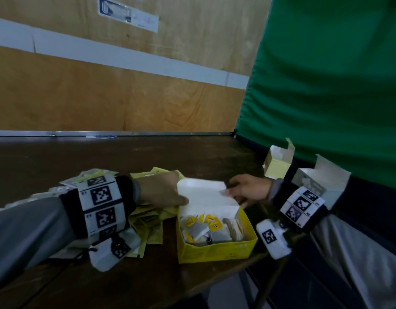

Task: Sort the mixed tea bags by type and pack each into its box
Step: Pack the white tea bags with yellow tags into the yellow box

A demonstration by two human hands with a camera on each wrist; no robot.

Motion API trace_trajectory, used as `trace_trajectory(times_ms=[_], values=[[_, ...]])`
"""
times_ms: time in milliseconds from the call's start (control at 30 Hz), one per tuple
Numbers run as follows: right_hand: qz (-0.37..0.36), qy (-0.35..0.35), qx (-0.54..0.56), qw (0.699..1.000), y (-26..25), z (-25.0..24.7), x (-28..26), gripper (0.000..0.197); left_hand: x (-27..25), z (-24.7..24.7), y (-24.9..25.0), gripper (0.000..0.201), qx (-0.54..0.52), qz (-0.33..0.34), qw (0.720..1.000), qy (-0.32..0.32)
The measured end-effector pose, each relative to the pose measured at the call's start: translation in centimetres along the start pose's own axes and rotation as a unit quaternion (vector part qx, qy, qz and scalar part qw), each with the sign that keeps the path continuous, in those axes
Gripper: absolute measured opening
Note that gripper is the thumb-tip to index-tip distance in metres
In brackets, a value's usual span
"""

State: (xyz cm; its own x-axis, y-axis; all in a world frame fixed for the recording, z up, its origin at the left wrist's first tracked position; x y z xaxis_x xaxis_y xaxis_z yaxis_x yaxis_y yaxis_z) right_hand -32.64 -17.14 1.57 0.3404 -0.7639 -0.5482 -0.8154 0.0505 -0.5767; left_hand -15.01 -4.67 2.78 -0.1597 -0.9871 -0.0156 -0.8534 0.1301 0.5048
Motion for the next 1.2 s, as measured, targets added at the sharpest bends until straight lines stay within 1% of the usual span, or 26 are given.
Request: trace_trajectory(times_ms=[33, 67, 100, 133, 167, 200, 267, 300, 333, 367, 400, 433, 467, 533, 600, 667, 733, 800, 867, 967, 1033, 1100, 1133, 1200], values=[[-0.017, 0.002, 0.049, 0.999, -0.1, -0.7, 0.0, 0.062, 0.2, -0.5, 0.1, 0.051, -0.032, 0.002, 0.999, 0.031], [-0.038, 0.015, 0.1, 0.994, -0.2, -1.6, -0.4, 0.058, 0.5, -1.0, 0.4, 0.067, -0.069, 0.012, 0.995, 0.065], [-0.063, 0.037, 0.146, 0.987, -0.1, -2.8, -1.1, 0.053, 0.6, -1.6, 0.9, 0.078, -0.107, 0.031, 0.989, 0.096], [-0.098, 0.063, 0.175, 0.978, 0.0, -3.9, -2.2, 0.047, 0.7, -2.2, 1.5, 0.081, -0.136, 0.054, 0.982, 0.115], [-0.14, 0.084, 0.17, 0.972, 0.3, -4.8, -3.4, 0.039, 0.6, -2.6, 2.3, 0.077, -0.148, 0.083, 0.978, 0.12], [-0.183, 0.097, 0.138, 0.969, 0.6, -5.2, -4.8, 0.03, 0.3, -2.7, 2.9, 0.069, -0.135, 0.107, 0.979, 0.11], [-0.261, 0.11, 0.046, 0.958, 1.6, -5.0, -7.3, 0.022, -0.7, -2.2, 4.1, 0.053, -0.055, 0.153, 0.984, 0.072], [-0.281, 0.111, 0.005, 0.953, 2.3, -4.2, -8.2, 0.014, -1.4, -1.6, 4.6, 0.046, -0.013, 0.178, 0.982, 0.066], [-0.301, 0.115, -0.037, 0.946, 2.9, -3.2, -8.9, 0.012, -2.1, -1.0, 4.9, 0.039, 0.02, 0.202, 0.977, 0.064], [-0.315, 0.133, -0.079, 0.936, 3.7, -2.4, -9.3, 0.024, -2.6, -0.2, 5.0, 0.034, 0.045, 0.222, 0.972, 0.06], [-0.323, 0.146, -0.114, 0.928, 4.3, -1.6, -9.4, 0.03, -2.9, 0.6, 5.0, 0.032, 0.066, 0.236, 0.968, 0.055], [-0.327, 0.159, -0.13, 0.922, 4.8, -1.0, -9.4, 0.027, -3.0, 1.3, 4.8, 0.032, 0.083, 0.243, 0.965, 0.051], [-0.34, 0.165, -0.134, 0.916, 5.2, -0.6, -9.4, 0.027, -3.0, 1.7, 4.4, 0.033, 0.091, 0.242, 0.965, 0.05], [-0.349, 0.174, -0.124, 0.912, 5.9, -0.2, -9.2, 0.038, -2.9, 2.0, 4.0, 0.033, 0.084, 0.238, 0.966, 0.053], [-0.343, 0.166, -0.099, 0.919, 6.3, -0.1, -8.6, 0.043, -2.8, 2.0, 3.9, 0.032, 0.074, 0.242, 0.966, 0.057], [-0.336, 0.135, -0.07, 0.929, 6.7, 0.4, -8.3, 0.047, -3.0, 1.9, 3.7, 0.031, 0.069, 0.249, 0.964, 0.066], [-0.33, 0.105, -0.053, 0.937, 6.9, 0.9, -8.1, 0.043, -3.0, 1.8, 3.5, 0.028, 0.074, 0.251, 0.962, 0.078], [-0.342, 0.104, -0.055, 0.932, 6.9, 1.2, -8.4, 0.038, -3.1, 1.7, 3.3, 0.028, 0.077, 0.237, 0.965, 0.083], [-0.35, 0.104, -0.06, 0.929, 7.0, 1.3, -8.5, 0.041, -3.2, 1.7, 3.3, 0.034, 0.07, 0.228, 0.968, 0.082], [-0.34, 0.093, -0.033, 0.935, 6.9, 1.4, -8.5, 0.041, -3.2, 2.0, 3.4, 0.036, 0.078, 0.225, 0.969, 0.067], [-0.354, 0.125, -0.058, 0.925, 6.8, 1.5, -8.7, 0.053, -3.1, 2.0, 3.5, 0.036, 0.088, 0.224, 0.968, 0.068], [-0.375, 0.172, -0.08, 0.908, 6.6, 1.4, -8.8, 0.051, -3.0, 1.9, 3.5, 0.034, 0.082, 0.227, 0.968, 0.07], [-0.381, 0.181, -0.068, 0.904, 6.6, 1.2, -8.7, 0.049, -2.9, 1.9, 3.4, 0.034, 0.079, 0.226, 0.968, 0.068], [-0.382, 0.161, -0.001, 0.91, 6.8, 0.9, -8.5, 0.046, -2.8, 2.0, 3.2, 0.033, 0.078, 0.224, 0.969, 0.064]])
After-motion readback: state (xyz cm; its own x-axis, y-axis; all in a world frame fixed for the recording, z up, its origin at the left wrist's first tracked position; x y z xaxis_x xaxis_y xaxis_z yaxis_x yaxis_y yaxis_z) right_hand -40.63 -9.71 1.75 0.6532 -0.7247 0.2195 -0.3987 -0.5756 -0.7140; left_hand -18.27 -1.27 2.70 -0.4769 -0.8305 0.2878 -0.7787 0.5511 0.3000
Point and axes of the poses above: each hand's wrist, its own x-axis towards the middle knuckle, its own z-axis out of the palm, y = z × x, the point moved 6 cm from there along x, towards the middle knuckle, and after that the axes turned 14 degrees about z, right-handed, at the moved point
